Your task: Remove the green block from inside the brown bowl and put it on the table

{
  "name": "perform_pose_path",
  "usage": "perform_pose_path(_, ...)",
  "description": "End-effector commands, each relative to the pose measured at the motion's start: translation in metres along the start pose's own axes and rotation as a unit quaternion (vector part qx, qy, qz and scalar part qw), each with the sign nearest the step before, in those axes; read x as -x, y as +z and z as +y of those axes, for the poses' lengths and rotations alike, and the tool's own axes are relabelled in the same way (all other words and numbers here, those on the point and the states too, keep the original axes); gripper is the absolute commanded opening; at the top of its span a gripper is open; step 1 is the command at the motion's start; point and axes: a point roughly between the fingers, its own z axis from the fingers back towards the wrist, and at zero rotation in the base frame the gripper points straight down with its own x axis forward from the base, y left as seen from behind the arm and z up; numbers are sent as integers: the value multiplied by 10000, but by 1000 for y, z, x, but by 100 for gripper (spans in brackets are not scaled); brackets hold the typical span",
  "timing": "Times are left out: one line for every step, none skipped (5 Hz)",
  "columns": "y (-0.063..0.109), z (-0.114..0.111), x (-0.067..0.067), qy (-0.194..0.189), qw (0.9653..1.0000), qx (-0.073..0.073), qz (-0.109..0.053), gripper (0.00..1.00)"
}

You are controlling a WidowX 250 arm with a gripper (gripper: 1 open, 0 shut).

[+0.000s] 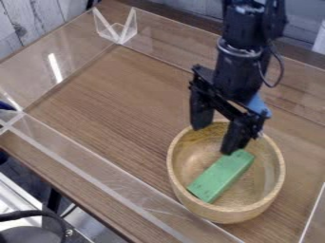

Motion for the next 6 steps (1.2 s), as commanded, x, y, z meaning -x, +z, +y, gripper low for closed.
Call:
perform_pose_path(7, -5, -5, -171, 9995, -29, -271, 100)
perform_pose_path(-1, -5, -6, -242, 9994, -19, -231, 100)
perform_pose_path(-10, -6, -7, -315, 9993, -6, -195, 100)
perform_pose_path(-18, -7, -7, -364, 9992, 8, -164, 100)
perform_pose_path(-27, -9, -7, -426, 9990, 18, -129, 100)
perform_pose_path(-34, -10, -7, -468, 9988, 37, -116, 100)
